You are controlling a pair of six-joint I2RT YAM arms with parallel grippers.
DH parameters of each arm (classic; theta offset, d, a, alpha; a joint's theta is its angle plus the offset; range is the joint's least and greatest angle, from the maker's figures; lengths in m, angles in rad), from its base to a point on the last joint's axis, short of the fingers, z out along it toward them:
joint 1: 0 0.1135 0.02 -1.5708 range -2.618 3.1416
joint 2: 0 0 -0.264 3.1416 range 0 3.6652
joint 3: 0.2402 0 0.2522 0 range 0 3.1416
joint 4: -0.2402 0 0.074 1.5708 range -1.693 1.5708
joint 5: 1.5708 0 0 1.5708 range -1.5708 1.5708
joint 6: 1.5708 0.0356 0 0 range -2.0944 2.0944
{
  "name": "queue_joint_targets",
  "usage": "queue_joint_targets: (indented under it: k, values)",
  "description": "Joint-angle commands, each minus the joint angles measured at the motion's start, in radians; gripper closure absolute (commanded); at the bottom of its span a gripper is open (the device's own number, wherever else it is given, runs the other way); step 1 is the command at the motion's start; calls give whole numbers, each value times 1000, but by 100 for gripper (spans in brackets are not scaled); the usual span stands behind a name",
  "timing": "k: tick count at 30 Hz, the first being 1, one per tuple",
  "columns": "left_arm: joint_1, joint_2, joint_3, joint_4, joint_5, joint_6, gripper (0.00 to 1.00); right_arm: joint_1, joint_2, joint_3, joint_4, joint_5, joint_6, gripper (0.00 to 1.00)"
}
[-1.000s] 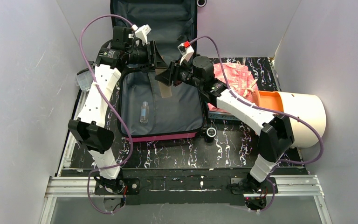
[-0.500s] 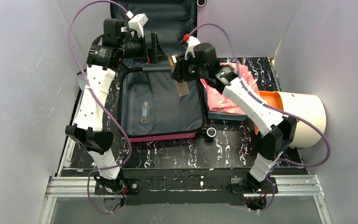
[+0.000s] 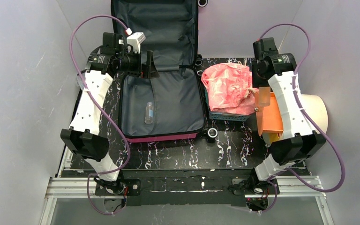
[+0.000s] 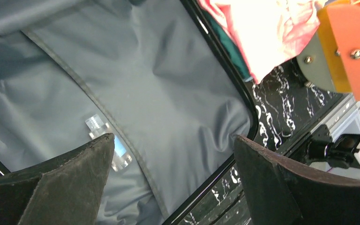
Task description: Open, take out, and arrange the luggage
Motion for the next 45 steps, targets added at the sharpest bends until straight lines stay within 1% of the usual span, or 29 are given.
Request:
queue_joint_targets:
  k: [1, 3, 5, 7, 8, 13, 15, 18, 23, 27, 31, 40, 44, 45]
  values:
    - [23, -65, -53, -14, 41, 80, 2, -6, -64, 6, -18, 150, -30, 99]
    - [35, -79, -78, -15, 40, 92, 2, -8, -59, 16, -18, 171, -32, 99]
    - [43, -90, -102, -14, 51, 102, 2, -13, -61, 71, -15, 191, -29, 99]
    - [49, -94, -117, -14, 62, 104, 2, -26, -70, 99, -3, 166, -28, 99]
    - [51, -93, -124, -14, 65, 104, 2, -35, -78, 84, 0, 149, -30, 99]
    - [59, -93, -130, -9, 92, 93, 2, -83, -166, -174, 29, 160, -44, 99]
    - [62, -94, -136, -2, 101, 85, 2, -107, -202, -234, 57, 154, -57, 99]
    - [64, -99, -151, 8, 119, 74, 2, -119, -223, -289, 87, 107, -84, 99]
    - [67, -99, -173, 15, 135, 65, 2, -137, -224, -370, 137, 91, -108, 99]
    - [76, -95, -168, 15, 135, 66, 2, -154, -237, -414, 137, 88, -118, 99]
    - [81, -84, -158, 21, 148, 55, 2, -156, -258, -455, 130, -7, -104, 99]
    - [86, -66, -159, 31, 170, 49, 2, -152, -250, -463, 89, -164, -136, 99]
    - [86, -55, -150, 31, 182, 50, 2, -99, -244, -402, 83, -164, -157, 99]
    - [88, -54, -149, 30, 183, 25, 2, -85, -239, -385, 78, -149, -159, 99]
